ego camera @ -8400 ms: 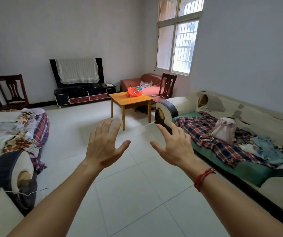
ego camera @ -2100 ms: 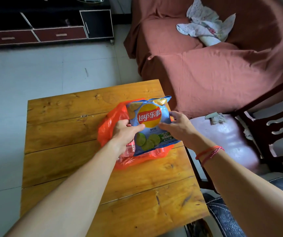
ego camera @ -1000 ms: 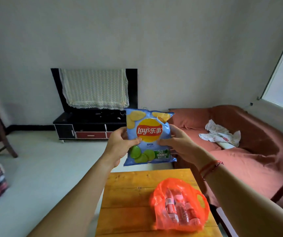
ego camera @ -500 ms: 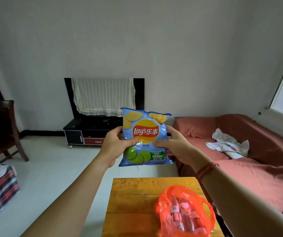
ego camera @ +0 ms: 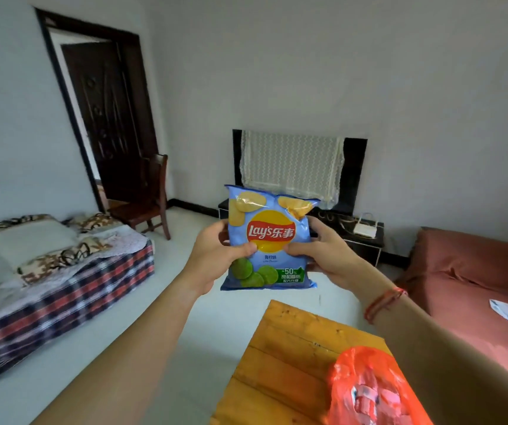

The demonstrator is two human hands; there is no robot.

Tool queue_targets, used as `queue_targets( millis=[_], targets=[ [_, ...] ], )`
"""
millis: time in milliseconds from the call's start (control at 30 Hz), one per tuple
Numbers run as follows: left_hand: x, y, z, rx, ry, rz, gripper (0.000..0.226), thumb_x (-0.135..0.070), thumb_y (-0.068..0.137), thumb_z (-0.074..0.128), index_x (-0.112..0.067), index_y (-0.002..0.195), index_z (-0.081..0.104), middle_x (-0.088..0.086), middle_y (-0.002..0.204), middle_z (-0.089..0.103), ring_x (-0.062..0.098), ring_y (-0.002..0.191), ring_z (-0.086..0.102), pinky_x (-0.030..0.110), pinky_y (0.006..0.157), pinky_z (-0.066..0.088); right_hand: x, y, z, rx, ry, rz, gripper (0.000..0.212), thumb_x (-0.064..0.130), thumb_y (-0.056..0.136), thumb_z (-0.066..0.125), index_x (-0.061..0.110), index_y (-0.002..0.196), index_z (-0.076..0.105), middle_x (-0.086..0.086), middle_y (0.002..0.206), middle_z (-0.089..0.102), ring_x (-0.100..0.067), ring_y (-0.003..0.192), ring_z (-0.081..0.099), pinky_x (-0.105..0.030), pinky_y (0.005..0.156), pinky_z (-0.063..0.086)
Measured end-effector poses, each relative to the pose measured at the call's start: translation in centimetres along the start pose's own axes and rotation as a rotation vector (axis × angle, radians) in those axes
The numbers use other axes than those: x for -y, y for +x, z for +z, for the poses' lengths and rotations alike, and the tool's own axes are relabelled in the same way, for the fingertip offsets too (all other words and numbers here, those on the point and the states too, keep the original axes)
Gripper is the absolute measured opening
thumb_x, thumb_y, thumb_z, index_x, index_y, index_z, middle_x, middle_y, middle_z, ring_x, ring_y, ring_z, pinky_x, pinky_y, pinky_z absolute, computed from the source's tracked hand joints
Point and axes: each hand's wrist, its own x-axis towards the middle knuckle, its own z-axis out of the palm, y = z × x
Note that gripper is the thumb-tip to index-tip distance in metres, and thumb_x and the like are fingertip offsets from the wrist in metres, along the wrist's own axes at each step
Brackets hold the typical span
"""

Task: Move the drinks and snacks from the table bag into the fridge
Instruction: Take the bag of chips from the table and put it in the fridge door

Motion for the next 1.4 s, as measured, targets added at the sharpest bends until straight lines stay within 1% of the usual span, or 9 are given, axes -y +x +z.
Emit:
queue_targets(
  millis=[400,567,700,800,967,1033,1100,1200,1400],
  targets=[
    [-1.6,-12.1,-14.6,-0.426,0.076,-0.065,0.035,0.001,0.078,0.077,-0.012,0.109,0.069,0.003,0.102,0.076,0.023,0.095,0.072,0.039,0.079,0.060,1.6,1.8,17.8,0.464,-0.003,-0.060,0.065,-0.001,0.081,0.077,0.036,0.129,0.055,-0.002,0.107,0.077,-0.023,0.095,0.076,-0.047,0.085,0.061],
    [-1.6,-17.8,-22.3,-0.608,0.103,-0.080,0.037,0.004,0.077,0.077,-0.007,0.110,0.068,0.004,0.100,0.076,0.024,0.091,0.073,0.032,0.070,0.059,2.0,2.2,28.1,0.656,0.017,-0.074,0.061,-0.003,0.081,0.076,0.036,0.123,0.057,-0.005,0.111,0.075,-0.020,0.089,0.076,-0.037,0.069,0.061],
    [-1.8,-22.6,-29.0,-0.734,0.167,-0.093,0.037,0.001,0.077,0.078,-0.009,0.111,0.068,0.007,0.105,0.075,0.027,0.094,0.073,0.043,0.078,0.060,2.4,1.9,37.2,0.807,0.037,-0.069,0.063,-0.004,0.082,0.077,0.032,0.129,0.056,-0.004,0.106,0.077,-0.025,0.092,0.076,-0.045,0.078,0.063],
    [-2.2,-26.5,-32.8,-0.819,0.203,-0.086,0.035,0.000,0.077,0.078,-0.011,0.110,0.069,0.007,0.103,0.076,0.028,0.093,0.073,0.044,0.078,0.059,2.8,1.0,43.2,0.899,0.052,-0.079,0.065,-0.004,0.082,0.077,0.029,0.132,0.055,0.000,0.099,0.079,-0.021,0.089,0.077,-0.035,0.068,0.062],
    [-3.3,-32.9,-36.2,-1.001,0.202,-0.091,0.032,0.004,0.078,0.075,-0.013,0.105,0.068,0.005,0.096,0.077,0.028,0.087,0.074,0.043,0.071,0.059,3.7,-1.4,51.7,1.054,0.064,-0.106,0.070,-0.004,0.079,0.079,0.030,0.134,0.055,-0.008,0.108,0.076,-0.026,0.096,0.075,-0.041,0.081,0.062],
    [-4.0,-35.4,-37.2,-1.084,0.194,-0.080,0.034,0.007,0.078,0.074,-0.014,0.103,0.068,0.005,0.095,0.077,0.025,0.086,0.074,0.035,0.067,0.059,4.2,-2.8,54.8,1.127,0.062,-0.127,0.071,-0.003,0.077,0.081,0.032,0.133,0.056,-0.012,0.113,0.075,-0.028,0.100,0.074,-0.046,0.088,0.060],
    [-4.7,-37.8,-37.7,-1.161,0.197,-0.067,0.034,0.008,0.077,0.074,-0.012,0.104,0.067,0.004,0.093,0.077,0.023,0.084,0.074,0.029,0.063,0.058,4.4,-4.3,57.6,1.214,0.067,-0.154,0.070,-0.001,0.075,0.082,0.036,0.128,0.059,-0.011,0.112,0.074,-0.029,0.101,0.074,-0.048,0.087,0.060],
    [-5.1,-41.3,-37.8,-1.281,0.206,-0.068,0.035,0.010,0.077,0.073,-0.012,0.104,0.067,0.006,0.094,0.077,0.024,0.085,0.074,0.030,0.065,0.058,4.6,-6.6,61.2,1.326,0.073,-0.198,0.065,-0.004,0.075,0.081,0.038,0.120,0.061,-0.004,0.116,0.073,-0.021,0.099,0.074,-0.037,0.079,0.061],
    [-6.6,-46.7,-36.4,-1.511,0.282,-0.102,0.038,0.006,0.077,0.076,-0.011,0.109,0.066,0.007,0.099,0.076,0.026,0.090,0.073,0.037,0.071,0.060,5.1,-10.9,66.4,1.587,0.098,-0.239,0.074,-0.006,0.077,0.080,0.028,0.137,0.054,-0.001,0.119,0.073,-0.021,0.100,0.074,-0.040,0.081,0.061]
  ],
)
